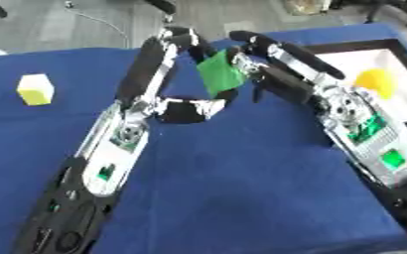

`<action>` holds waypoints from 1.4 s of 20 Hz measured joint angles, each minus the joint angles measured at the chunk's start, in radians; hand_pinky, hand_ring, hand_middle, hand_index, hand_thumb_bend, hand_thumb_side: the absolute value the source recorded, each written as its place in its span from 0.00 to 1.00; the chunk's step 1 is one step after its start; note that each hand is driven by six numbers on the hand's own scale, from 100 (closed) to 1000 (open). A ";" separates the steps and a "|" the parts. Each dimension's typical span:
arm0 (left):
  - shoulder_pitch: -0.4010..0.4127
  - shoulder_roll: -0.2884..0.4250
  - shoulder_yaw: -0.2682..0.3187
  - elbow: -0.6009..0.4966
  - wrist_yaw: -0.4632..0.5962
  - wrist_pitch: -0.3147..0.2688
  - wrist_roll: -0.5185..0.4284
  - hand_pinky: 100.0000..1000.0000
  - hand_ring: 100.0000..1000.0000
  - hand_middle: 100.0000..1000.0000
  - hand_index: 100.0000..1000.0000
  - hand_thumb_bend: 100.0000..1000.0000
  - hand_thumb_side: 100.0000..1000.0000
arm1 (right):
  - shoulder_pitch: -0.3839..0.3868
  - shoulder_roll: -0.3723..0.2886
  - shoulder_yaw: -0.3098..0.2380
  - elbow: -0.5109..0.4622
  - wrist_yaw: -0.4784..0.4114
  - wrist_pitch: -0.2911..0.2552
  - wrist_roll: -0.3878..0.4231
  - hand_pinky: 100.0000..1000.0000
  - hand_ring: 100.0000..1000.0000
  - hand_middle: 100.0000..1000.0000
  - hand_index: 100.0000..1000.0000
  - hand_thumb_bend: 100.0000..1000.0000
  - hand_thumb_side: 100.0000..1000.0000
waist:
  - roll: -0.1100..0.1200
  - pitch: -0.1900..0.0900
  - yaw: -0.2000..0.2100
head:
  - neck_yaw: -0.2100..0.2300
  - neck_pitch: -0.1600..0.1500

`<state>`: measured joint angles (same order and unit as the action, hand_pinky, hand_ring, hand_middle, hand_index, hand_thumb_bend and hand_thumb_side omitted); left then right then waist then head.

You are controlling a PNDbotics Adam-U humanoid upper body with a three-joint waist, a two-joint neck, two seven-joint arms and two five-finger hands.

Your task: Pick up the objects with one hand, pass them to the other hand, and then place them into the box on the other side of the table.

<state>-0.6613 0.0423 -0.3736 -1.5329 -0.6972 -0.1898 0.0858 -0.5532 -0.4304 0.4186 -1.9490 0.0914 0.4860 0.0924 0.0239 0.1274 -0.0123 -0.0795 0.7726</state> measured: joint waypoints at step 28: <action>-0.016 -0.014 -0.006 0.030 -0.027 -0.012 -0.004 0.70 0.44 0.26 0.53 0.39 0.07 | 0.000 -0.015 0.002 0.016 0.096 0.047 0.085 0.40 1.00 0.74 1.00 0.00 0.82 | -0.001 0.000 -0.002 | 0.010 0.000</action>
<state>-0.6773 0.0286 -0.3792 -1.5024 -0.7240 -0.2017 0.0816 -0.5533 -0.4452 0.4205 -1.9334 0.1870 0.5332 0.1777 0.0226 0.1275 -0.0138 -0.0696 0.7726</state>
